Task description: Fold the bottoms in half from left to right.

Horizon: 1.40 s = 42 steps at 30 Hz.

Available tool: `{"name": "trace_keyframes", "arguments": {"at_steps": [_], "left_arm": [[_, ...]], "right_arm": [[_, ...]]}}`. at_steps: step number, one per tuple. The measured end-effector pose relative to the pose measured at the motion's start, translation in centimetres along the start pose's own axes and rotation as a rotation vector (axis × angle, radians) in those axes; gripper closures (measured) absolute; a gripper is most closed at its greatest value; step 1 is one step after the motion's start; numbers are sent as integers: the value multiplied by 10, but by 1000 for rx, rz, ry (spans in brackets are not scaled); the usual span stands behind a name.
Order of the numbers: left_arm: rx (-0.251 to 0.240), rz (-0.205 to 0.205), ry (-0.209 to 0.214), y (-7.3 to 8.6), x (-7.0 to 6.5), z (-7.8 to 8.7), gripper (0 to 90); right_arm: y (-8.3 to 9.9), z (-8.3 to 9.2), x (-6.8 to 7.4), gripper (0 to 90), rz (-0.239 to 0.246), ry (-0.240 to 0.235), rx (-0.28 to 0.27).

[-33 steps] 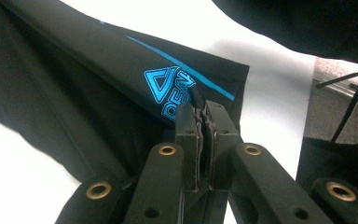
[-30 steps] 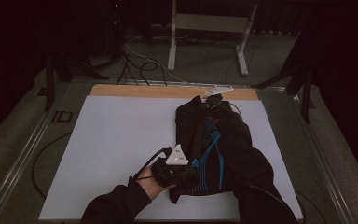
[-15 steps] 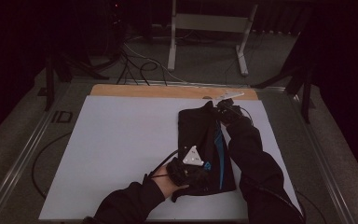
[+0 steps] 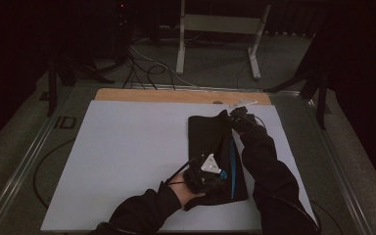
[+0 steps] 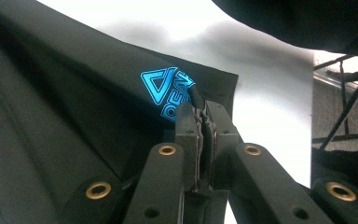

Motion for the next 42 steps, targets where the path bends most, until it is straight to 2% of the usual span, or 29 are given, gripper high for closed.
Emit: {"name": "trace_keyframes", "arguments": {"at_steps": [4, 8, 12, 15, 17, 25, 27, 28, 29, 32, 34, 35, 38, 40, 42], "left_arm": [[1, -4, -8, -3, 1, -8, 854], [1, 17, -6, -2, 3, -16, 854], [4, 29, -4, -1, 3, -25, 853], [6, 45, -2, -2, 5, -32, 853], [5, 56, -3, -4, 5, -37, 853], [9, 66, 6, -3, 3, -46, 849], [11, 52, 6, -4, 2, -46, 843], [8, 57, 12, -4, 2, -46, 836], [5, 54, 22, -4, 2, -45, 815], [-3, 45, 40, -5, 0, -42, 676], [-9, 39, 32, -6, -2, -38, 567], [-16, 38, 44, -6, -2, -35, 549], [-43, 34, 46, -7, -5, -26, 430], [-40, 33, 36, -6, -5, -19, 350], [-52, 34, 20, -4, -3, -11, 285]], "right_arm": [[0, -5, -3, 877, 1, 12, -4], [1, -13, -7, 877, 2, 21, 13], [6, -23, -12, 876, -16, 10, 22], [8, -28, -13, 876, 2, 14, 39], [8, -31, -16, 876, -7, 17, 44], [10, -35, -17, 869, -8, 21, 48], [11, -35, -18, 859, -12, 19, 48], [11, -34, -17, 850, -7, 22, 55], [11, -34, -17, 837, -11, 25, 58], [10, -30, -15, 739, -20, 18, 53], [9, -27, -14, 645, -27, 2, 54], [8, -25, -14, 605, -34, 0, 47], [5, -16, -13, 471, -57, -9, 26], [4, -10, -12, 375, -65, -11, 23], [4, -3, -10, 299, -73, -38, 13]]}}
Point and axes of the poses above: each handheld gripper's, and its own axes: z roughly backward along the jaws, y roughly out of its underside, x roughly to its left, the point moved 1 cm from there along -z, roughly forward along the jaws, and after that the axes turned 7 degrees about -y, right-handed, at the moved point
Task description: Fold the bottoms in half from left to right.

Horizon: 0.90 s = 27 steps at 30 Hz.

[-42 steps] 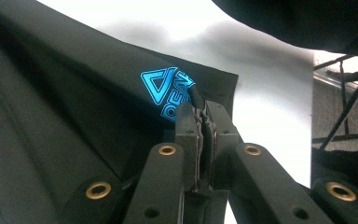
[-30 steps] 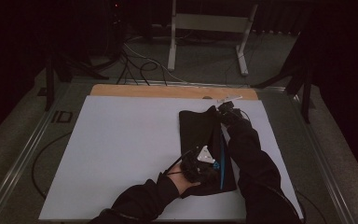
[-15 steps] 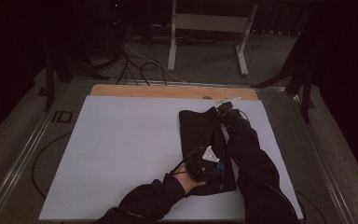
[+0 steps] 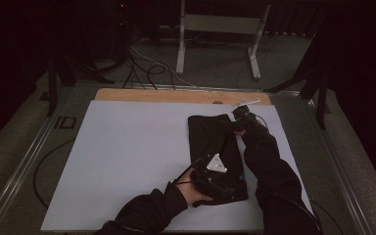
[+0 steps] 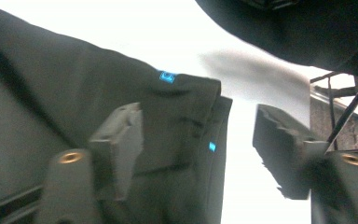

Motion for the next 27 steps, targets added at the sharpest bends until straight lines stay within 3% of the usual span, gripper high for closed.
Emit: {"name": "trace_keyframes", "arguments": {"at_steps": [3, 8, 15, 18, 23, 27], "left_arm": [[-17, 21, 3, 2, 5, 13, 179], [-53, 14, 10, 8, 13, 34, 9], [-101, 27, -28, 18, 24, 62, 0], [-121, 33, -41, 24, 27, 71, 0], [-150, 59, -81, 48, 35, 95, 0], [-175, 89, -96, 66, 42, 109, 0]], "right_arm": [[2, 10, 3, 153, -9, -52, -15], [8, 28, 12, 103, -18, -76, -38], [12, 57, 35, 99, 27, -89, -63], [16, 74, 46, 96, 32, -103, -101], [32, 96, 69, 133, 47, -110, -104], [50, 108, 82, 138, 51, -84, -108]]}}
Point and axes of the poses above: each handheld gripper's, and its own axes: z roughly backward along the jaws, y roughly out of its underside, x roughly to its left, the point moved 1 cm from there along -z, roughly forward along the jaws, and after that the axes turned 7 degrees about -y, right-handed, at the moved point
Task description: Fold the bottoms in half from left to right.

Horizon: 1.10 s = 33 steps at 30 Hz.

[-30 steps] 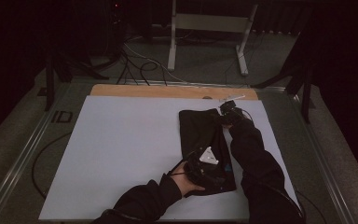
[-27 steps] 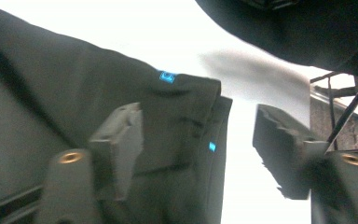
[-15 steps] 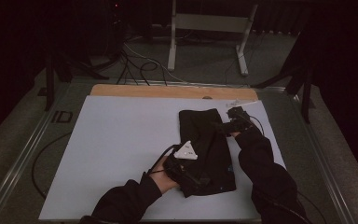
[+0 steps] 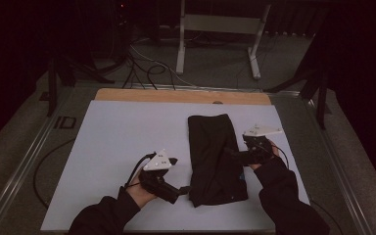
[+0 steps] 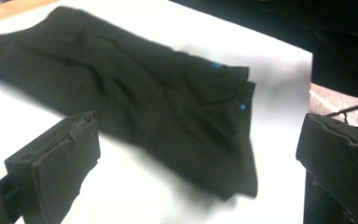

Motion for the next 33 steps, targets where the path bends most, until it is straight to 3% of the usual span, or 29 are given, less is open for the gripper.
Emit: {"name": "trace_keyframes", "arguments": {"at_steps": [5, 7, 9, 13, 17, 20, 22, 24, 25, 28, 31, 33], "left_arm": [[-8, 25, -27, 11, 9, 11, 0], [-4, 32, -48, 18, 13, 17, 0], [-12, 43, -54, 23, 14, 22, 0], [-18, 51, -60, 28, 11, 27, 0], [35, 26, -7, 30, -7, 21, 0], [54, 25, 29, 32, -18, 12, 0], [59, 21, 75, 32, -24, 4, 0], [62, -6, 69, 32, -33, -3, 25], [62, -6, 69, 32, -33, -3, 50], [102, -71, 65, 31, -47, -20, 93], [107, -127, 56, 30, -56, -31, 195], [110, -165, 78, 29, -61, -36, 367]], "right_arm": [[17, 8, 7, 139, -30, -6, -1], [30, 14, 13, 140, -68, -23, 7], [37, 19, 17, 139, -75, -8, 19], [53, 28, 26, 139, -108, -28, 19], [67, 33, 32, 190, -125, -21, 38], [77, 32, 33, 292, -132, -8, 61], [84, 31, 33, 381, -135, 1, 86], [88, 32, 30, 414, -175, -18, 88], [88, 32, 30, 414, -175, -18, 88], [95, 31, 28, 450, -178, -5, 103], [98, 28, 26, 469, -186, -1, 116], [101, 24, 27, 470, -182, -1, 141]]}}
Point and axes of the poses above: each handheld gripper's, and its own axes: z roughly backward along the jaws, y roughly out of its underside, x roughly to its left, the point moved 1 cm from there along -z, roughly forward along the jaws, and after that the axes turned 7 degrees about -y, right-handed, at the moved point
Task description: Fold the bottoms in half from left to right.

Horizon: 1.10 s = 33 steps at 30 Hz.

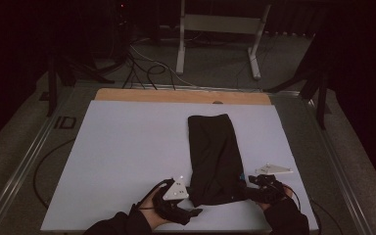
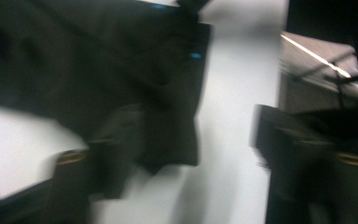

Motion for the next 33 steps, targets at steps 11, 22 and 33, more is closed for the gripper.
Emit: {"name": "trace_keyframes", "arguments": {"at_steps": [11, 22, 33], "left_arm": [[160, -89, -71, 1, 0, -36, 519], [197, -87, -48, 2, 3, -34, 897], [200, -123, -55, 3, -7, -39, 681]], "right_arm": [[3, -8, -8, 712, -53, -11, 52], [0, 11, 1, 860, -68, -9, 9], [3, 22, 4, 860, -93, -9, -19]]}}
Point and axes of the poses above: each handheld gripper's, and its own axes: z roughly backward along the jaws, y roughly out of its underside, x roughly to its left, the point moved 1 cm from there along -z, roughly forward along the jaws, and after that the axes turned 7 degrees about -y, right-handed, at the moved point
